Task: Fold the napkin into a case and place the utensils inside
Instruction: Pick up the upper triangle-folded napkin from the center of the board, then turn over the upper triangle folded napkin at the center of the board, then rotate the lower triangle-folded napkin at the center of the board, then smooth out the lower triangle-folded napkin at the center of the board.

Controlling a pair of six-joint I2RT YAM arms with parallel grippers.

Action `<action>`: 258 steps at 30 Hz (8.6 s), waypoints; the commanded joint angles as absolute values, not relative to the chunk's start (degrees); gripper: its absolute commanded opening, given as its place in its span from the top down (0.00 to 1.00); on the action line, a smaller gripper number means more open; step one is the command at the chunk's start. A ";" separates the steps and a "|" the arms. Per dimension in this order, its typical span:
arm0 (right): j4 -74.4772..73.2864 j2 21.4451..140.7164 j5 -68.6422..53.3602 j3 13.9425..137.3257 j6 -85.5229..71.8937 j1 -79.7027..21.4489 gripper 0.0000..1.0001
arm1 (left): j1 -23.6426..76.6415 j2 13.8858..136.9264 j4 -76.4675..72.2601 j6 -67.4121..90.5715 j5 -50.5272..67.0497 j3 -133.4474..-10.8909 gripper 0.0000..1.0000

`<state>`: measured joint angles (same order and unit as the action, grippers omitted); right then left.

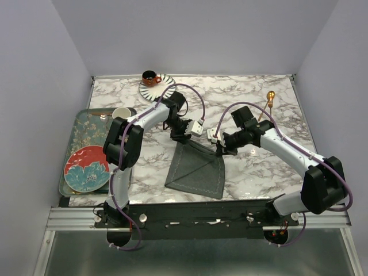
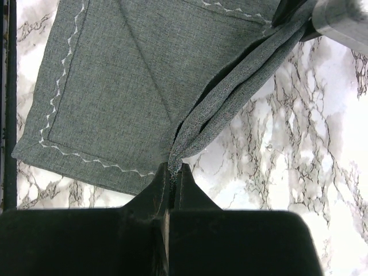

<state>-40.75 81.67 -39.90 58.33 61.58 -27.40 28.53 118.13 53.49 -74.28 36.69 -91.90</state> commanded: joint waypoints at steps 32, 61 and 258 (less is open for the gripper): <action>-26.56 89.04 -31.19 82.83 59.75 -9.49 1.00 | 22.23 110.15 21.64 -51.94 21.36 -109.13 1.00; -31.20 67.59 -30.85 34.72 79.98 -22.32 0.99 | 45.88 82.62 10.10 -37.71 13.09 -42.45 1.00; -22.85 105.11 -68.38 53.44 -16.70 -19.25 0.00 | 28.92 101.85 0.26 28.39 63.19 -48.43 0.49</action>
